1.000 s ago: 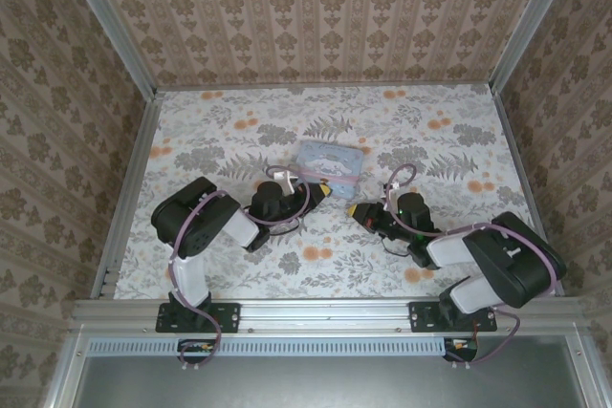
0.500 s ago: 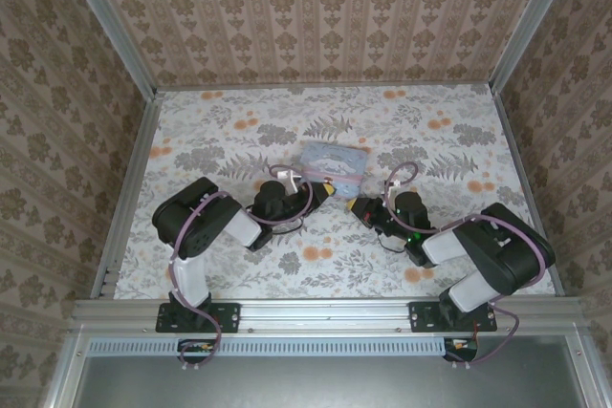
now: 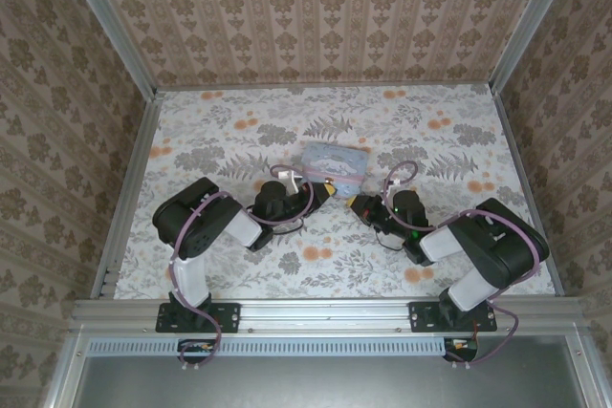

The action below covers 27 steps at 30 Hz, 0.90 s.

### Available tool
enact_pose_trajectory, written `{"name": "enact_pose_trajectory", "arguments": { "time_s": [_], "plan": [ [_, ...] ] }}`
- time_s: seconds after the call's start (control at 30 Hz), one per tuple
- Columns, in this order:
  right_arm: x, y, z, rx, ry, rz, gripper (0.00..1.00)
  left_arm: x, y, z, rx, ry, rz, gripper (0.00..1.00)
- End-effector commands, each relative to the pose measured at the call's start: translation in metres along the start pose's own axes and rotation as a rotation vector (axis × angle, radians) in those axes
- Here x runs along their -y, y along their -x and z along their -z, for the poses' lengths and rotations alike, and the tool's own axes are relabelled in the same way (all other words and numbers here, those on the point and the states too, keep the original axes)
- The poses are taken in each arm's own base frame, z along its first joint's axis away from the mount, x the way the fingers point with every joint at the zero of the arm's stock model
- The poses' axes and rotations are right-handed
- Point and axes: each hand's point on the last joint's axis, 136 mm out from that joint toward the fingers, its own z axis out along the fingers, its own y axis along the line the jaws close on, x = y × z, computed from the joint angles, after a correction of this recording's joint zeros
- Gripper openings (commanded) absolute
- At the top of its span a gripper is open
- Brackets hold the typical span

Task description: Unlock the padlock with the key

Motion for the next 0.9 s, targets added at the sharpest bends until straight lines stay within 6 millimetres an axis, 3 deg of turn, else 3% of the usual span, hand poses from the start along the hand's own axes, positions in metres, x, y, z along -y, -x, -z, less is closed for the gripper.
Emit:
{"name": "enact_pose_trajectory", "arguments": {
  "time_s": [0.0,0.87],
  "plan": [
    [-0.016,0.009,-0.006,0.033,0.050,0.012,0.00,0.017,0.002,-0.006,-0.002,-0.059,-0.017,0.00],
    [-0.026,0.009,-0.014,0.026,0.082,0.003,0.00,0.013,-0.002,-0.007,-0.005,-0.050,-0.018,0.00]
  ]
}}
